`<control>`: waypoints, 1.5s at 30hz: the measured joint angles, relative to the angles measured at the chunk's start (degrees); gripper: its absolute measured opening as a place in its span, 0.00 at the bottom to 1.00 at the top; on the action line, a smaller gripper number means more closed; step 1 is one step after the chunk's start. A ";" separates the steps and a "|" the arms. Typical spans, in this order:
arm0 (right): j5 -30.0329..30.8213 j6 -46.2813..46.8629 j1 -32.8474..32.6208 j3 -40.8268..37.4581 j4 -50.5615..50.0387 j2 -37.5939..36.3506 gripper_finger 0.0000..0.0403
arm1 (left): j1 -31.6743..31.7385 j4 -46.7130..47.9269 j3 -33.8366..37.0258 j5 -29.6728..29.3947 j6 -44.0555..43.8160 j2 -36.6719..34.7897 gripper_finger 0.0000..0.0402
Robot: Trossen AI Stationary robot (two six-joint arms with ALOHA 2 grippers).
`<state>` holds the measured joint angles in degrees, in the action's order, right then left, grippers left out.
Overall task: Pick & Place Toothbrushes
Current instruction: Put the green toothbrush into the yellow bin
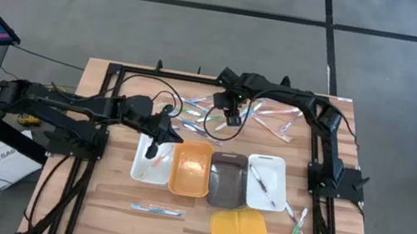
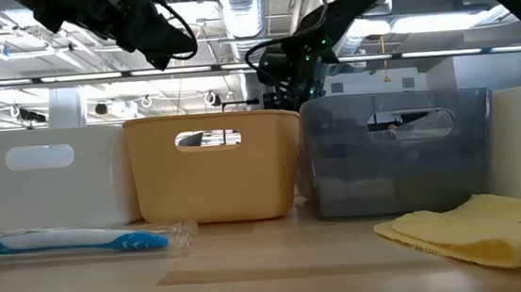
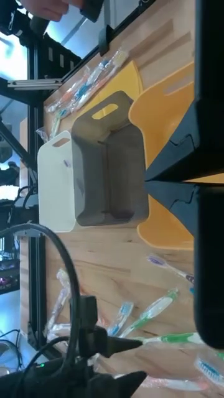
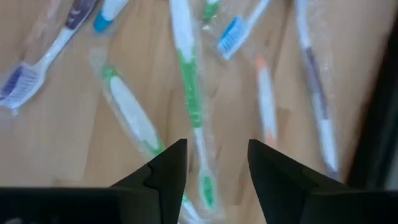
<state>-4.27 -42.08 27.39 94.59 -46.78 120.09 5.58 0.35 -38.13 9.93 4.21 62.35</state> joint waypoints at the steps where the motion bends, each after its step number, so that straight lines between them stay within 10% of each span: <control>1: -0.46 -0.22 -0.02 0.08 0.26 0.38 0.38 | 0.00 0.01 0.00 0.00 0.04 0.00 0.00; 45: -2.72 0.55 0.25 -0.26 -2.52 2.87 0.40 | -0.04 -0.42 0.02 0.00 -0.13 0.00 0.00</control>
<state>-6.98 -41.54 27.63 94.32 -49.30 122.96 5.54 -0.07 -38.11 9.93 4.08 62.35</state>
